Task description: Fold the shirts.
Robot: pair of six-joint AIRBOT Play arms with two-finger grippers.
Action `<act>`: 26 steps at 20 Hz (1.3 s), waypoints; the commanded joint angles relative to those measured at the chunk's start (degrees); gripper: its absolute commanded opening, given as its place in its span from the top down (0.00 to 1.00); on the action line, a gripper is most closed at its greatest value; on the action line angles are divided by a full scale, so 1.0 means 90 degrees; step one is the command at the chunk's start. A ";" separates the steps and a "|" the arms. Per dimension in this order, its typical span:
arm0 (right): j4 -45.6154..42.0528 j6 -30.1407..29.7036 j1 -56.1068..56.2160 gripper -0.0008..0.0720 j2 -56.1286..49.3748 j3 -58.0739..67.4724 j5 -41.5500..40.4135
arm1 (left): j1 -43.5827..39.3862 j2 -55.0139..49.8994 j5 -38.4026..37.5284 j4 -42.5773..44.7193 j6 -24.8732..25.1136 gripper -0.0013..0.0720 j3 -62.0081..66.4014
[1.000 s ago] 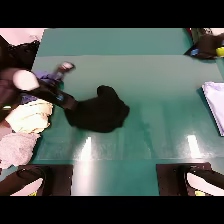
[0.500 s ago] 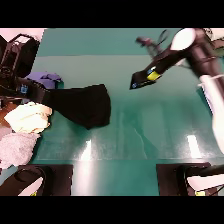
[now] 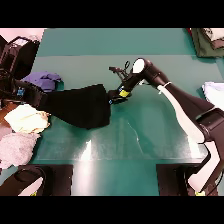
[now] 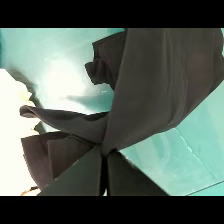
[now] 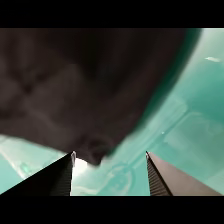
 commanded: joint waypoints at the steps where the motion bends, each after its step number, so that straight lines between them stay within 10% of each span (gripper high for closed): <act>1: 0.0073 0.0204 0.0121 0.30 -0.0340 0.0002 -0.0364 | 0.0002 0.0007 -0.0027 0.0005 -0.0002 0.95 0.0007; 7: 0.0095 0.0287 0.0238 0.36 -0.0614 0.0002 -0.0622 | 0.0002 0.0007 0.0070 -0.0005 -0.0002 0.95 0.0007; 10: 0.0085 0.0250 0.0355 0.97 -0.0580 0.0010 -0.0884 | 0.0002 0.0007 0.0126 -0.0019 -0.0002 0.95 0.0007; 19: -0.1321 -0.0262 -0.0437 0.97 0.2832 0.0027 -0.0901 | 0.0002 0.0034 0.0772 -0.0146 -0.0027 0.95 0.1870; 26: -0.1766 -0.0262 -0.1151 0.97 0.6207 0.0027 -0.0908 | 0.0002 0.0034 0.0996 -0.2300 -0.0002 0.95 0.4374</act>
